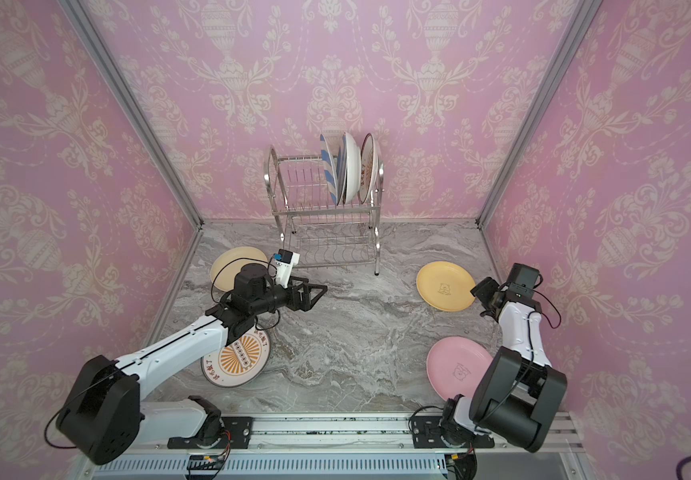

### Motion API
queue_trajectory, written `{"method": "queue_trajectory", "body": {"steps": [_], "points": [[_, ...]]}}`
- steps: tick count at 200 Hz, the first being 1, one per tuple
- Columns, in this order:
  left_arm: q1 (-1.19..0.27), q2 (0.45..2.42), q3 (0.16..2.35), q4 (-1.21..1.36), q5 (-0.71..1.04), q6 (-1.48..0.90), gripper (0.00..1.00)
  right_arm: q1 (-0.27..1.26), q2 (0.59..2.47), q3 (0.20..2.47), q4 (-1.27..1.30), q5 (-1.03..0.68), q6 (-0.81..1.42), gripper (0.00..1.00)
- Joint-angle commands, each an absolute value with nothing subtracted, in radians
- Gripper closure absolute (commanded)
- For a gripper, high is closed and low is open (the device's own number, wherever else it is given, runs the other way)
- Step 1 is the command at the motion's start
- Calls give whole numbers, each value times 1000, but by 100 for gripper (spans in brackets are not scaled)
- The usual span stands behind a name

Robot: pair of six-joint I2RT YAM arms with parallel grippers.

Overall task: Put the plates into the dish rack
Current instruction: 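Move the right gripper down to the edge of the yellow bear plate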

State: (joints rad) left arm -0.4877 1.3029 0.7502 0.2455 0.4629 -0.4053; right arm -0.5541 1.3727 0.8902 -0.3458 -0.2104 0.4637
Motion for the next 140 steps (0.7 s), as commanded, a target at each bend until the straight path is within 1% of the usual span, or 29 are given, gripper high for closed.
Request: {"method": "queue_trajectory", "body": {"steps": [1, 44, 64, 101, 114, 140], "points": [[-486, 1305, 765, 241, 475, -364, 1, -566, 1449, 868, -298, -264, 438, 28], [-459, 1289, 752, 225, 452, -351, 1, -574, 1568, 882, -231, -375, 433, 36], [-440, 1284, 744, 225, 438, -353, 1, -574, 1598, 887, -216, -391, 435, 41], [-398, 1261, 739, 232, 431, -361, 1, -574, 1643, 888, -214, -392, 426, 43], [-383, 1249, 703, 230, 429, -359, 1, -574, 1652, 884, -201, -393, 429, 44], [-357, 1228, 689, 225, 420, -347, 1, -574, 1687, 883, -173, -413, 439, 49]]}}
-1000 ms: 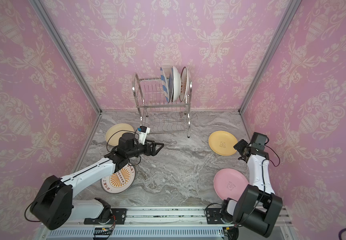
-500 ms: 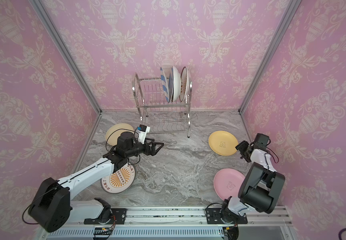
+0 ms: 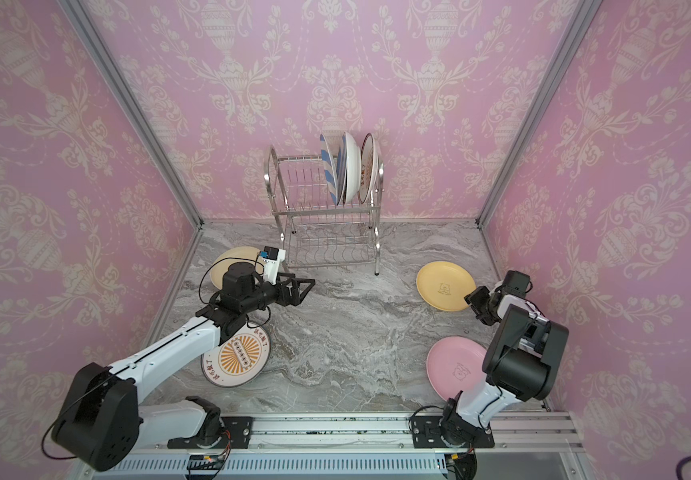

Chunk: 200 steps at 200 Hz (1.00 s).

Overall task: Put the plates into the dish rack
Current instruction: 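Move the right gripper down to the edge of the yellow bear plate, then grasp the yellow bear plate edge with the right gripper and tilt it upright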

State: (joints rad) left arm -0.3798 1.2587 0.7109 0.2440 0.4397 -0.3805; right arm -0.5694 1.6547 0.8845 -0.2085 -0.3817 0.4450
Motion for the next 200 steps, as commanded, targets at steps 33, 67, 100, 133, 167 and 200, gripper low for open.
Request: {"method": "queue_trajectory", "body": {"steps": [33, 67, 100, 133, 167, 200], "points": [[-321, 1204, 688, 206, 420, -336, 1, -574, 1708, 874, -146, -422, 446, 56], [-287, 1183, 685, 196, 418, -327, 1, -575, 1704, 859, -127, -418, 453, 63], [-254, 1186, 703, 180, 414, -307, 1, -574, 1709, 850, -106, -426, 467, 69], [-233, 1191, 764, 164, 414, -280, 1, -574, 1701, 846, -104, -422, 474, 74], [-229, 1202, 798, 153, 375, -250, 1, -575, 1701, 851, -129, -409, 463, 80], [-213, 1219, 825, 177, 362, -235, 1, -574, 1685, 851, -150, -386, 445, 86]]}}
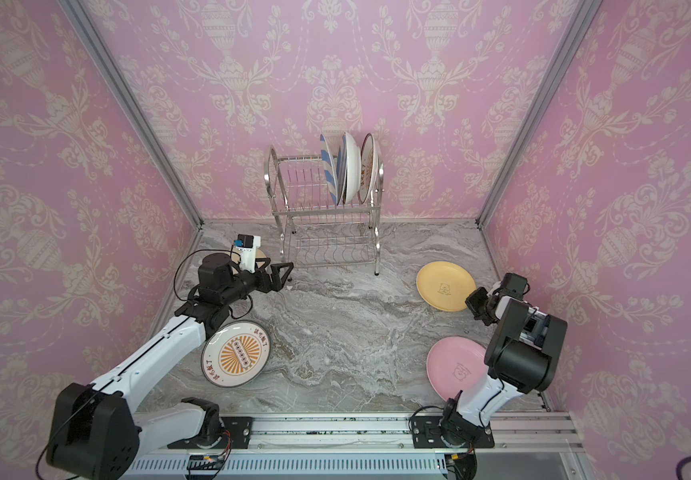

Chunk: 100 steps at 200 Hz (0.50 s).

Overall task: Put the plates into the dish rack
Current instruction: 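Grasp the yellow bear plate edge with the right gripper and tilt it upright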

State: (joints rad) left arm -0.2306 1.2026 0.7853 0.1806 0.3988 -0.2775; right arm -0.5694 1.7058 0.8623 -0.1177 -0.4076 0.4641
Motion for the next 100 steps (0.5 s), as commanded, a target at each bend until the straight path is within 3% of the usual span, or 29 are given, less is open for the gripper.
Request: {"method": "queue_trajectory", "body": {"steps": [1, 61, 100], "points": [[-212, 1219, 826, 177, 361, -234, 1, -574, 1685, 851, -149, -386, 445, 86], [-139, 1235, 868, 196, 408, -223, 1, -576, 1673, 847, -150, -391, 446, 100], [-103, 1247, 870, 204, 451, -155, 1, -574, 1563, 866, -227, -366, 421, 100]]}}
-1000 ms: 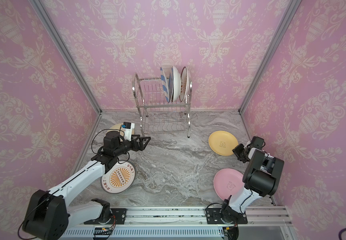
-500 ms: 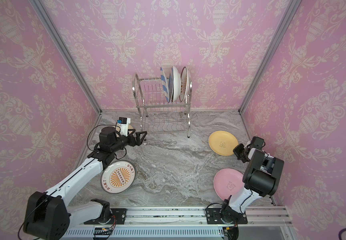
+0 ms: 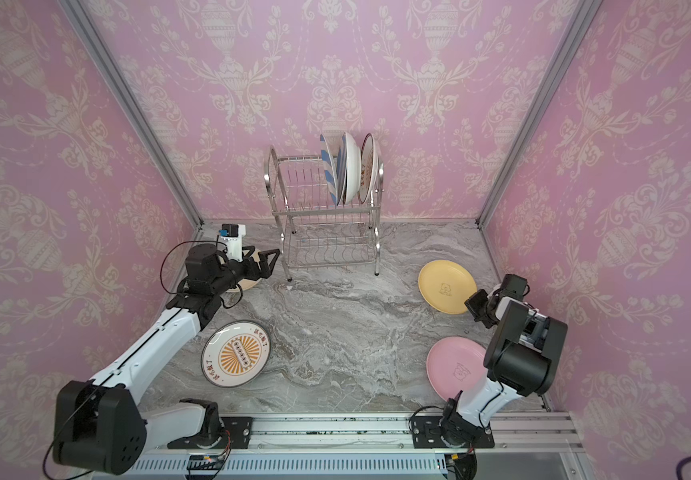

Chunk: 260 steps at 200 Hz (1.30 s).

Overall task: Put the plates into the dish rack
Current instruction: 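Grasp the yellow bear plate edge with the right gripper and tilt it upright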

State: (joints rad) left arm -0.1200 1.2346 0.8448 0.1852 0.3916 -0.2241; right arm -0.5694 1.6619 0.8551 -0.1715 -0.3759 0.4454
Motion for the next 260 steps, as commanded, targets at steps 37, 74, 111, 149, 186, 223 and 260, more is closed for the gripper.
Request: {"method": "queue_trajectory", "body": {"steps": [37, 74, 111, 149, 186, 223, 260], "points": [[-65, 1374, 896, 331, 625, -175, 1, -557, 1373, 917, -347, -325, 397, 100], [-21, 1442, 933, 433, 696, -185, 1, -463, 1187, 1000, -515, -214, 345, 100], [6, 1488, 1004, 462, 781, -172, 1, -332, 1042, 1062, -585, -168, 329, 100], [7, 1610, 1093, 527, 865, -184, 1, -156, 986, 1157, -681, -88, 291, 100], [6, 1680, 1134, 603, 898, -210, 1, -64, 931, 1243, -746, -3, 278, 100], [0, 1753, 1164, 764, 962, -338, 1, -37, 913, 1252, -777, 31, 262, 100], [-20, 1806, 1206, 804, 996, -373, 1, -32, 908, 1228, -766, 32, 252, 100]]}}
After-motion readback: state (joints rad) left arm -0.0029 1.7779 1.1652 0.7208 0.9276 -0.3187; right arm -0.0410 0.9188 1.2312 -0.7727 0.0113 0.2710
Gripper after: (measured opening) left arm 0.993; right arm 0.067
